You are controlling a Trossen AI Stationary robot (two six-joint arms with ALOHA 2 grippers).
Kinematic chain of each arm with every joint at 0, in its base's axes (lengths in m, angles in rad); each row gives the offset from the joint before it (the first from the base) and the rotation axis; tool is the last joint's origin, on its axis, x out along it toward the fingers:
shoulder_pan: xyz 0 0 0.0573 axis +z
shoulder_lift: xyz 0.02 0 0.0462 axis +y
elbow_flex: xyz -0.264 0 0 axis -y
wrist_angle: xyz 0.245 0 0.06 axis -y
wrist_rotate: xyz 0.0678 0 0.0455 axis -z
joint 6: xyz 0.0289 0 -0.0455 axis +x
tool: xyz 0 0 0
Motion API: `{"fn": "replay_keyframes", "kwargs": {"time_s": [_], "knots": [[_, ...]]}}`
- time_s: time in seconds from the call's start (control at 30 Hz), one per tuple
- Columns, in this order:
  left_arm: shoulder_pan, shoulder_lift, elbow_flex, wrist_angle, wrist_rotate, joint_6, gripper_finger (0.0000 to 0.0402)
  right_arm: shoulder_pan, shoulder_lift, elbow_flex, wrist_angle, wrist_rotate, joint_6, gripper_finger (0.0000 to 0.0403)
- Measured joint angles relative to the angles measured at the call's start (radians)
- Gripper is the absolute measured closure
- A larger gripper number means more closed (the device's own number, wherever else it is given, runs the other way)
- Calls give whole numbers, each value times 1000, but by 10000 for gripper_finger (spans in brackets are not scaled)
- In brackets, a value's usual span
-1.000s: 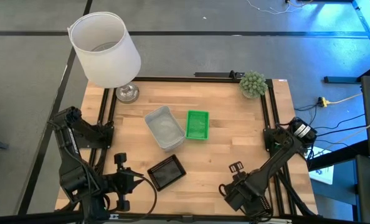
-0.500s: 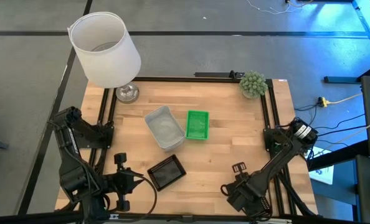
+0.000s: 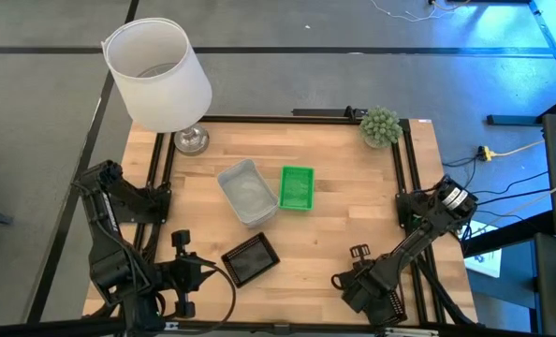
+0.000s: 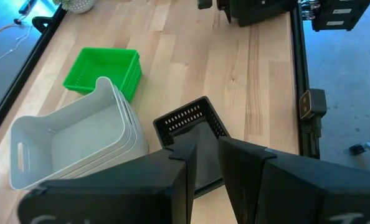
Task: Stack baskets by color
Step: Stack the right black bin into the left black bin
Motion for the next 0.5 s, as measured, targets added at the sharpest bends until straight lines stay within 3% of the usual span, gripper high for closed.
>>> {"fn": "replay_keyframes", "kwargs": {"time_s": [0.2, 0.33, 0.5], "knots": [[0, 0, 0, 0, 0, 0, 343, -29, -4, -12, 38, -25, 52, 384], [0, 0, 0, 0, 3, 0, 343, -64, -2, 23, 39, 11, 82, 395], [-1, 0, 0, -3, 47, 0, 343, -116, 0, 107, 19, 138, 78, 400]]}}
